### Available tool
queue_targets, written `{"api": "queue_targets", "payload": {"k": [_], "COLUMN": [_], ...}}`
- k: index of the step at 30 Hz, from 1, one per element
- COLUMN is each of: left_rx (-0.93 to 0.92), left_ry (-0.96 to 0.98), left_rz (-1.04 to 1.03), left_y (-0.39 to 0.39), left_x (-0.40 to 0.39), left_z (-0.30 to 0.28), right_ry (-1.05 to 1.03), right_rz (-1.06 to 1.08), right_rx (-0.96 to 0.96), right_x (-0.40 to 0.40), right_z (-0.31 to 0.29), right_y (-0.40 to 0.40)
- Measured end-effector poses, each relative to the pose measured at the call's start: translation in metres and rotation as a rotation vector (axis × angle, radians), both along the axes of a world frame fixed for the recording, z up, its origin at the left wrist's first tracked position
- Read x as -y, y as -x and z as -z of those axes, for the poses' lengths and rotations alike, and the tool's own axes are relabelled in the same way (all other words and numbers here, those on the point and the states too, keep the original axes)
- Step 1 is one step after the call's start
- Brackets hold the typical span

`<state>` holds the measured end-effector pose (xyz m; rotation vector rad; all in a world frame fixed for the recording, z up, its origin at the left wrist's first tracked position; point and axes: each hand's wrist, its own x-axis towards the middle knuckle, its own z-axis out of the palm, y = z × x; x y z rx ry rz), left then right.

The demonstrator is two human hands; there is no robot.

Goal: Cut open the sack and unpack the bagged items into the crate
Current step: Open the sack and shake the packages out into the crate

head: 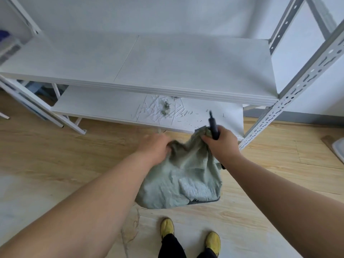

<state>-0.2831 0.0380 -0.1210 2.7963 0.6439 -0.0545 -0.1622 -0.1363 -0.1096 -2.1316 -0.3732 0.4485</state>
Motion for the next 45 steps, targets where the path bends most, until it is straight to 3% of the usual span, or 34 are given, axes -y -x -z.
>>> {"api": "queue_targets", "payload": {"k": [2,3,6,9,10,12,16,20,22,25,27,30,33,35,38,41,42,45], "left_rx": [0.277,0.301,-0.024,0.27,0.287,0.158,0.043,0.115,0.125,-0.162,-0.273,-0.363,-0.424,-0.601,-0.891,-0.747,-0.639,-0.165], "left_ry": [0.041,0.101,0.197,0.342,0.361,0.448,0.82,1.0,0.843,0.404,0.225,0.213,0.343,0.348,-0.022,-0.405,-0.4,0.005], "left_rz": [-0.19,-0.194,-0.072,-0.489,-0.553,-0.532,-0.373,-0.312,-0.286,-0.086,0.047,0.094,0.056,0.134,0.206,0.309,0.299,-0.064], "left_y": [0.001,0.001,0.008,0.009,0.007,0.0,-0.007,0.003,0.012,0.023,0.03,0.034,0.028,0.022,0.017,0.017,0.016,0.009], "left_x": [-0.01,-0.013,-0.015,-0.034,-0.037,-0.032,-0.013,-0.023,-0.031,-0.033,-0.032,-0.035,-0.039,-0.037,-0.032,-0.03,-0.032,-0.043], "left_z": [0.0,0.003,0.006,-0.003,-0.005,-0.008,-0.02,-0.017,-0.006,0.014,0.024,0.028,0.016,0.008,-0.002,-0.006,-0.005,-0.018], "right_ry": [-0.125,-0.147,0.011,-0.025,-0.025,-0.01,0.026,0.04,0.056,-0.004,-0.043,-0.054,-0.061,-0.05,-0.022,-0.019,-0.012,-0.032], "right_rz": [0.16,0.183,0.038,0.116,0.104,-0.028,-0.35,-0.196,-0.16,-0.216,-0.219,-0.215,-0.197,-0.19,-0.102,0.01,0.025,0.094], "right_rx": [0.033,0.031,-0.01,0.035,0.043,-0.026,-0.159,-0.115,-0.118,-0.195,-0.251,-0.261,-0.237,-0.202,-0.124,-0.087,-0.077,-0.044], "right_x": [-0.007,-0.01,-0.02,-0.028,-0.031,-0.04,-0.051,-0.056,-0.055,-0.054,-0.052,-0.05,-0.049,-0.049,-0.048,-0.043,-0.042,-0.043], "right_z": [-0.003,-0.004,-0.004,-0.007,-0.008,-0.009,-0.005,0.002,0.004,0.003,0.001,0.0,-0.001,0.0,0.006,0.011,0.012,0.009], "right_y": [0.0,-0.001,0.002,0.006,0.007,0.015,0.039,0.044,0.04,0.036,0.035,0.031,0.028,0.027,0.023,0.016,0.014,0.006]}}
